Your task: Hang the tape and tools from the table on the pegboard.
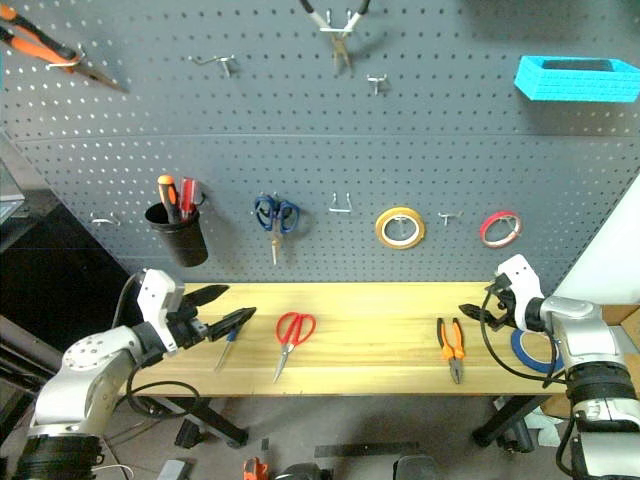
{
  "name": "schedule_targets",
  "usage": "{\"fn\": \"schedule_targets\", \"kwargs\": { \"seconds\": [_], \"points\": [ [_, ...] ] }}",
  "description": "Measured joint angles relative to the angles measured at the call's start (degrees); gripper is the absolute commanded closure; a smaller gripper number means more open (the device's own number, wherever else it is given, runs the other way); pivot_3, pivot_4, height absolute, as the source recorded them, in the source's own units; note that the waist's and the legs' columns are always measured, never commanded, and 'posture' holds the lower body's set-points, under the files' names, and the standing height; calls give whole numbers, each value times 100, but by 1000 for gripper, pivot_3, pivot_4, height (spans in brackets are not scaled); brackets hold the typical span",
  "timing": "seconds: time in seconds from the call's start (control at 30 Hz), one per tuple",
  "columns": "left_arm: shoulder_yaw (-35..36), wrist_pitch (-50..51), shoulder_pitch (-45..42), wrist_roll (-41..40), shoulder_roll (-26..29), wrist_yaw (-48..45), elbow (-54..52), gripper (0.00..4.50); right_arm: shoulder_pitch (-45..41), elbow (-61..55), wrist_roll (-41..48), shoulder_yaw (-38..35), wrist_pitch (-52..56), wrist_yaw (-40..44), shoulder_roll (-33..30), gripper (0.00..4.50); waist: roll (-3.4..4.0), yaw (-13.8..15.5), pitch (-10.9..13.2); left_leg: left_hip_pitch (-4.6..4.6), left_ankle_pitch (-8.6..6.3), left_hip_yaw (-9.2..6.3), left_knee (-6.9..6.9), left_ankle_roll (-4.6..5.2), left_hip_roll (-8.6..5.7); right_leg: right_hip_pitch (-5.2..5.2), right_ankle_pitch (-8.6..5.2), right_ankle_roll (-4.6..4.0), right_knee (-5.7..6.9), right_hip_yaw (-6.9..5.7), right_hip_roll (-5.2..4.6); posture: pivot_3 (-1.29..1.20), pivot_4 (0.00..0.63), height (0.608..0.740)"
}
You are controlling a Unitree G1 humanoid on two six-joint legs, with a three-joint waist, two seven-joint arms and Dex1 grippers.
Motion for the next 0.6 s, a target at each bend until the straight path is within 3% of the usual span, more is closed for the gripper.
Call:
{"fn": "schedule_targets", "kwargs": {
  "seconds": [0.6],
  "points": [
    [-146, 372, -86, -103, -12, -113, -200, 53, 593, -529, 68, -82, 272, -213, -53, 0, -2, 26, -1, 1, -1, 25, 1, 1, 13, 2, -6, 10, -2, 2, 0, -109, 10, 740]
  ]
}}
